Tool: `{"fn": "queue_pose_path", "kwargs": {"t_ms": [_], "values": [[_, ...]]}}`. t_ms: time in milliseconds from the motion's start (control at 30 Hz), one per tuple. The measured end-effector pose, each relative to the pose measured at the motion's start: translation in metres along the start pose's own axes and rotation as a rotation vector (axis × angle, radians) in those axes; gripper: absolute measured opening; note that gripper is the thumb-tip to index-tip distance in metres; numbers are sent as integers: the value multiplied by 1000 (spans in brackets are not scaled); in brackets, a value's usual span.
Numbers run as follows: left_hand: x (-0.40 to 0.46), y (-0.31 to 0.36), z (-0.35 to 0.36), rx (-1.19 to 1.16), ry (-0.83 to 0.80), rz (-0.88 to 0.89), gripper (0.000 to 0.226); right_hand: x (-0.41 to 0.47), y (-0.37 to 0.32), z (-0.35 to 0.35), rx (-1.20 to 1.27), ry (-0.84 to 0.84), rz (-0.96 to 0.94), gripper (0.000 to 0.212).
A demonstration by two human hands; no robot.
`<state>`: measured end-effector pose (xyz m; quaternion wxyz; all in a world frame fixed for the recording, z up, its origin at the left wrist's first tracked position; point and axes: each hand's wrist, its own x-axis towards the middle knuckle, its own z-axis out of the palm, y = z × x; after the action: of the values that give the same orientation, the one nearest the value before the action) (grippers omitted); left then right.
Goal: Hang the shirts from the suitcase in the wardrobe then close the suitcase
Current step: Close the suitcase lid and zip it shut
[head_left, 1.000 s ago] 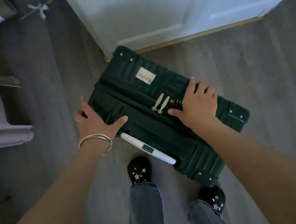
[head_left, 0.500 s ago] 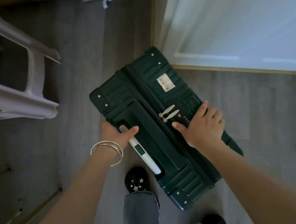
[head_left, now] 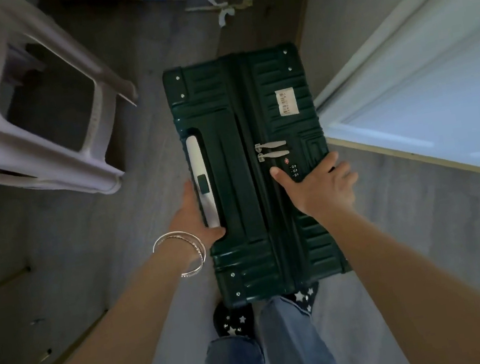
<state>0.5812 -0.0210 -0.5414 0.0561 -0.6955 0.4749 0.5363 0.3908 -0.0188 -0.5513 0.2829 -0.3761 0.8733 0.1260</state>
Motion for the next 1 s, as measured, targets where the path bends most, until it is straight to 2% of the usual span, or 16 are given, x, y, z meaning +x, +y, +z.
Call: {"fn": "queue_pose_path", "kwargs": {"t_ms": [100,233,400,533,633,833,933,1000], "values": [[16,12,-10,36,9,12,96,29,-23,-17,37,-22,32,119],[35,43,-23,124,102,72,74,61,-52,-42,160,-80,75,116],[58,78,-41,131,215,13,59,81,-50,-57,410,-91,28,89],[72,92,-45,121,210,-127,63,86,-38,-58,522,-106,-78,79],[79,93,-44,72,220,-113,62,95,-43,-63,523,-59,-100,72],[97,115,-55,32,215,-68,62,124,-52,-78,590,31,-123,73],[114,126,-64,-17,216,-16,64,117,-50,-72,662,31,-54,73],[119,134,-70,2,229,-31,64,103,-47,-60,676,-86,87,73]]}}
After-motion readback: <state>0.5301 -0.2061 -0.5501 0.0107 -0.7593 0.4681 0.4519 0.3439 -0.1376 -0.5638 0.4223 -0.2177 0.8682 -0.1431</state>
